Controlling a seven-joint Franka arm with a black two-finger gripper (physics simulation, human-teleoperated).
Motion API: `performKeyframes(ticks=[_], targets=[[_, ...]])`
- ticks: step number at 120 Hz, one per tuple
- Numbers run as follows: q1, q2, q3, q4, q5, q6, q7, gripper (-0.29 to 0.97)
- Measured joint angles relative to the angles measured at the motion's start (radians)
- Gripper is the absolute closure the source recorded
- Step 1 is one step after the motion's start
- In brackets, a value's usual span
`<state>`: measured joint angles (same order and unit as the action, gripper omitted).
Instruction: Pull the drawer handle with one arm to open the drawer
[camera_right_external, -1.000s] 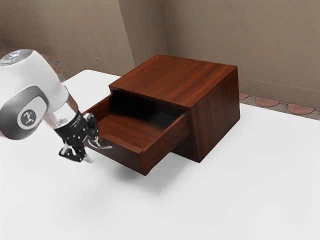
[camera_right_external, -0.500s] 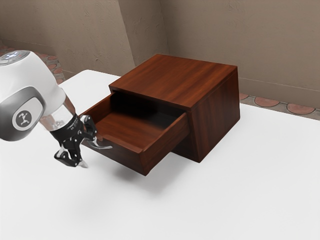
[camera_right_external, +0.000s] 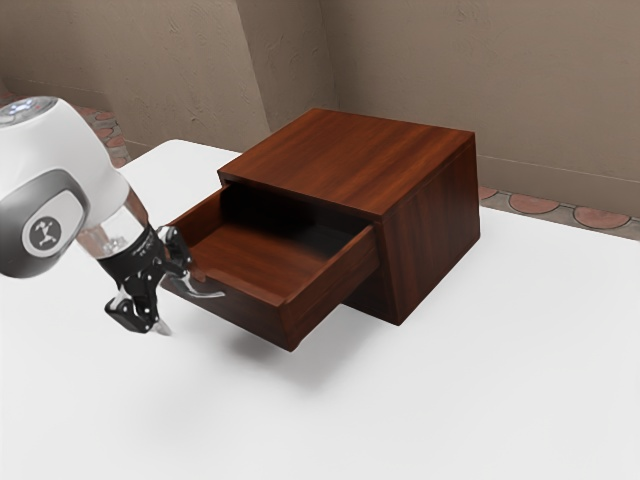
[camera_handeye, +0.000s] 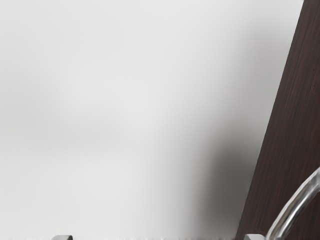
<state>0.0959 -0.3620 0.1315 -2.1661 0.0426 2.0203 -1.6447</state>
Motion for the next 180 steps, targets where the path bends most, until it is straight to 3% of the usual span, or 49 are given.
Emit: performKeyframes(ticks=[110,137,148,153,161,180], targets=[[0.009,0.005,-0.014,0.081,-0.007,-0.022,-0.002,0.11],[0.000,0.051,-0.146,0.372,-0.047,-0.299,-0.005,0.06],[-0.039,0.131,-0.304,0.619,-0.046,-0.486,-0.008,0.05],[-0.039,0.146,-0.298,0.713,-0.052,-0.571,0.006,0.04],[-0.031,0.162,-0.289,0.802,-0.003,-0.666,0.105,0.04],[-0.024,0.184,-0.273,0.845,0.052,-0.767,0.350,0.03]])
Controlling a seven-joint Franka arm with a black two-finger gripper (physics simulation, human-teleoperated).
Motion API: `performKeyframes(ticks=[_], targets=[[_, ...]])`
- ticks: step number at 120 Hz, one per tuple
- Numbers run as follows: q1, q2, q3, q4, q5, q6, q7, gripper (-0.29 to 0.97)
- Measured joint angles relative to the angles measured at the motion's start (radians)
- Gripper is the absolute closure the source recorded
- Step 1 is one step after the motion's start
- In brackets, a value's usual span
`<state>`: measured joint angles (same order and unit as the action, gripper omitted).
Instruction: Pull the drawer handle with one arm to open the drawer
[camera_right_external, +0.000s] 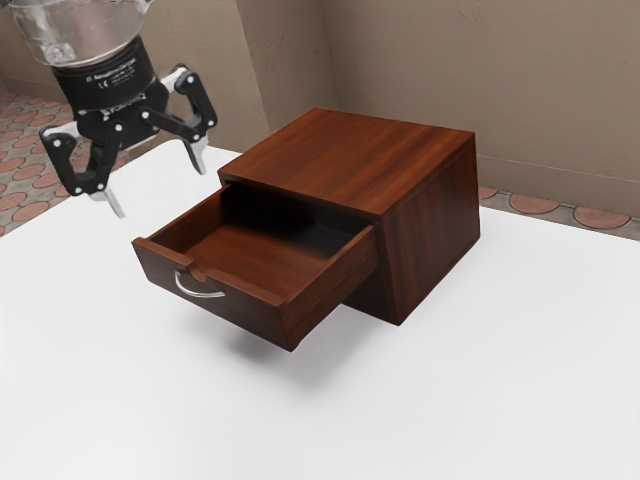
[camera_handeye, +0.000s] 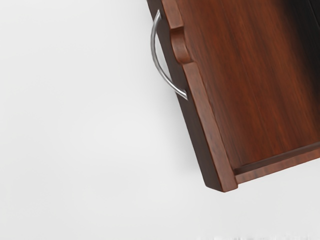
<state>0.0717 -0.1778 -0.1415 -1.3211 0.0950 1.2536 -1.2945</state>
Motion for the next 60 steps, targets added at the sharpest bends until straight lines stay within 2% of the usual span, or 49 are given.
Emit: performKeyframes(ticks=[31,60], targets=[[-0.002,0.082,0.019,0.034,0.008,-0.011,0.404,0.03],[0.029,0.143,0.064,-0.025,-0.033,0.107,0.718,0.03]])
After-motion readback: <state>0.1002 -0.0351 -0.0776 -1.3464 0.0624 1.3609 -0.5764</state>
